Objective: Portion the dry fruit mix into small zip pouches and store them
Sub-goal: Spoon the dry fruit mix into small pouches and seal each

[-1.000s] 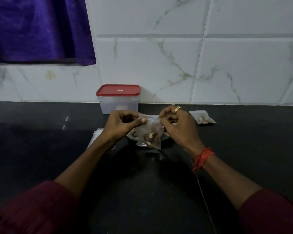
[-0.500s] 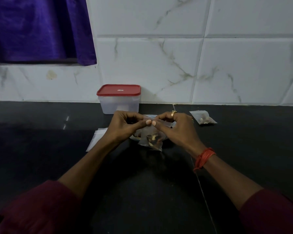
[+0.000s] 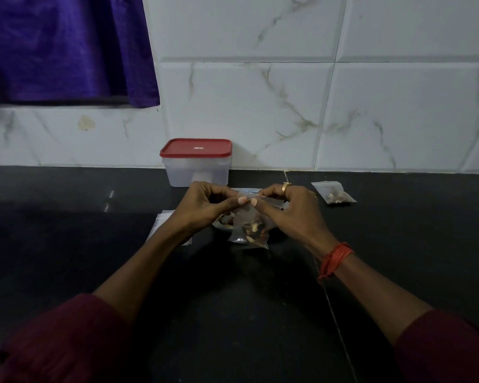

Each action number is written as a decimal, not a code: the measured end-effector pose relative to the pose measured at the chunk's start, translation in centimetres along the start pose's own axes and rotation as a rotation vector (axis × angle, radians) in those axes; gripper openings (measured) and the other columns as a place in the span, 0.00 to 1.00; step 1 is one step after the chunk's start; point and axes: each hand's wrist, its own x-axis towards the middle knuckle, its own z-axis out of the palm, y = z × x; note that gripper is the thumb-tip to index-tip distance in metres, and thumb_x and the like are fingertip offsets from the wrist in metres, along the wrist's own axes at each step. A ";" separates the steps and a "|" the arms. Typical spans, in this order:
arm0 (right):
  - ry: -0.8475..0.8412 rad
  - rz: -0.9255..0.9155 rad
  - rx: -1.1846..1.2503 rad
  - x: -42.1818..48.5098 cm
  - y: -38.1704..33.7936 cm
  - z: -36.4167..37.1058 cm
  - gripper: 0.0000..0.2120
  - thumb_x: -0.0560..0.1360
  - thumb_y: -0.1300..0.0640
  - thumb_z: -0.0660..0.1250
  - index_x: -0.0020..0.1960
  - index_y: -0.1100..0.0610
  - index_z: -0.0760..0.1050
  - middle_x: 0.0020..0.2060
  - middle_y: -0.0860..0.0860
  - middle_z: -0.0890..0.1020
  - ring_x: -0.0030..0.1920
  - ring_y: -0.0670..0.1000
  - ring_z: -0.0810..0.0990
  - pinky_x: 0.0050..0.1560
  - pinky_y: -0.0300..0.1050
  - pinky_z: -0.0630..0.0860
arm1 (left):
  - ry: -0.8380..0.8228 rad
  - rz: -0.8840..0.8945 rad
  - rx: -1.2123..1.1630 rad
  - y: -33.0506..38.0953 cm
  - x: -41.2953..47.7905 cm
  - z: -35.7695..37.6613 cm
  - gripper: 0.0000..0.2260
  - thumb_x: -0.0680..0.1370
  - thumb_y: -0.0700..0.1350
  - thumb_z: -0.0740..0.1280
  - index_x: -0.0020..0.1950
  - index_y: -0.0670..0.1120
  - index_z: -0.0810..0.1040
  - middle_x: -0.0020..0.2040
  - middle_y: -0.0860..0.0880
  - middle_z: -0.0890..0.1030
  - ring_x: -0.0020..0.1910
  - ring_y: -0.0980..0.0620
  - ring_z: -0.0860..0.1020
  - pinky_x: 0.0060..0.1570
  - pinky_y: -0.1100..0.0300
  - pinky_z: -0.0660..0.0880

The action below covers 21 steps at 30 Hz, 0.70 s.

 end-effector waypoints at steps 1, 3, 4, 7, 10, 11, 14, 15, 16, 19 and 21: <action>0.003 0.006 0.005 0.0 0.1 0.0 0.16 0.67 0.39 0.73 0.47 0.49 0.85 0.41 0.43 0.86 0.45 0.40 0.84 0.51 0.45 0.81 | 0.000 0.006 0.006 0.0 0.0 0.0 0.07 0.75 0.39 0.72 0.49 0.36 0.85 0.44 0.44 0.87 0.43 0.52 0.85 0.42 0.65 0.79; -0.004 0.020 0.014 0.1 0.3 0.1 0.13 0.69 0.43 0.75 0.47 0.51 0.85 0.41 0.44 0.86 0.44 0.41 0.84 0.49 0.43 0.81 | 0.013 0.026 0.015 0.0 0.0 0.0 0.08 0.74 0.40 0.72 0.49 0.36 0.85 0.44 0.44 0.87 0.44 0.50 0.85 0.44 0.64 0.80; -0.009 0.026 0.019 0.1 0.4 0.1 0.11 0.71 0.46 0.76 0.48 0.52 0.85 0.41 0.44 0.86 0.44 0.41 0.83 0.48 0.41 0.81 | 0.016 0.032 0.016 0.1 0.0 0.1 0.09 0.73 0.42 0.73 0.49 0.37 0.85 0.45 0.44 0.87 0.45 0.49 0.85 0.44 0.63 0.80; -0.020 0.029 0.057 0.2 0.6 0.1 0.08 0.72 0.50 0.76 0.47 0.53 0.85 0.41 0.45 0.86 0.45 0.41 0.83 0.47 0.38 0.79 | 0.011 0.058 0.026 0.3 -0.1 0.3 0.10 0.72 0.44 0.73 0.48 0.39 0.85 0.44 0.45 0.87 0.45 0.48 0.85 0.45 0.62 0.81; -0.034 0.048 0.096 0.3 0.7 0.2 0.07 0.71 0.48 0.76 0.45 0.51 0.85 0.41 0.46 0.86 0.45 0.43 0.84 0.50 0.44 0.81 | 0.013 0.099 0.057 0.4 -0.1 0.4 0.06 0.74 0.42 0.73 0.48 0.40 0.85 0.44 0.45 0.87 0.45 0.47 0.85 0.46 0.60 0.81; -0.035 0.055 0.108 0.3 0.7 0.2 0.10 0.70 0.46 0.75 0.45 0.51 0.85 0.41 0.46 0.86 0.46 0.44 0.84 0.51 0.46 0.81 | 0.015 0.107 0.066 0.3 -0.1 0.5 0.05 0.74 0.41 0.73 0.48 0.40 0.85 0.44 0.45 0.87 0.45 0.47 0.85 0.47 0.60 0.81; -0.042 0.067 0.129 0.4 0.6 0.2 0.17 0.66 0.38 0.72 0.46 0.51 0.85 0.43 0.45 0.86 0.48 0.44 0.84 0.54 0.47 0.81 | 0.019 0.104 0.077 0.3 0.0 0.5 0.04 0.75 0.40 0.73 0.47 0.41 0.85 0.44 0.45 0.87 0.45 0.47 0.85 0.48 0.55 0.82; -0.043 0.066 0.128 0.4 0.7 0.3 0.17 0.67 0.39 0.73 0.46 0.51 0.85 0.43 0.45 0.86 0.48 0.43 0.84 0.54 0.47 0.81 | 0.021 0.102 0.082 0.3 0.0 0.4 0.04 0.75 0.40 0.73 0.47 0.40 0.85 0.44 0.45 0.87 0.45 0.47 0.85 0.49 0.55 0.82; -0.044 0.066 0.127 0.5 0.7 0.3 0.14 0.68 0.41 0.74 0.46 0.51 0.85 0.43 0.45 0.86 0.48 0.43 0.84 0.54 0.47 0.81 | 0.023 0.100 0.086 0.3 0.1 0.4 0.05 0.75 0.40 0.73 0.48 0.40 0.85 0.44 0.45 0.87 0.45 0.47 0.85 0.49 0.54 0.83; -0.047 0.057 0.127 0.5 0.8 0.3 0.07 0.72 0.49 0.76 0.46 0.52 0.85 0.42 0.45 0.86 0.47 0.43 0.84 0.52 0.43 0.80 | 0.026 0.103 0.101 0.4 0.1 0.4 0.08 0.75 0.43 0.73 0.48 0.38 0.85 0.44 0.44 0.86 0.45 0.46 0.85 0.47 0.53 0.83; -0.044 0.048 0.120 0.5 0.9 0.2 0.05 0.73 0.51 0.75 0.45 0.53 0.85 0.41 0.46 0.86 0.45 0.43 0.84 0.48 0.38 0.79 | 0.023 0.110 0.106 0.5 0.0 0.5 0.09 0.74 0.44 0.73 0.48 0.38 0.84 0.43 0.45 0.86 0.43 0.47 0.85 0.43 0.58 0.82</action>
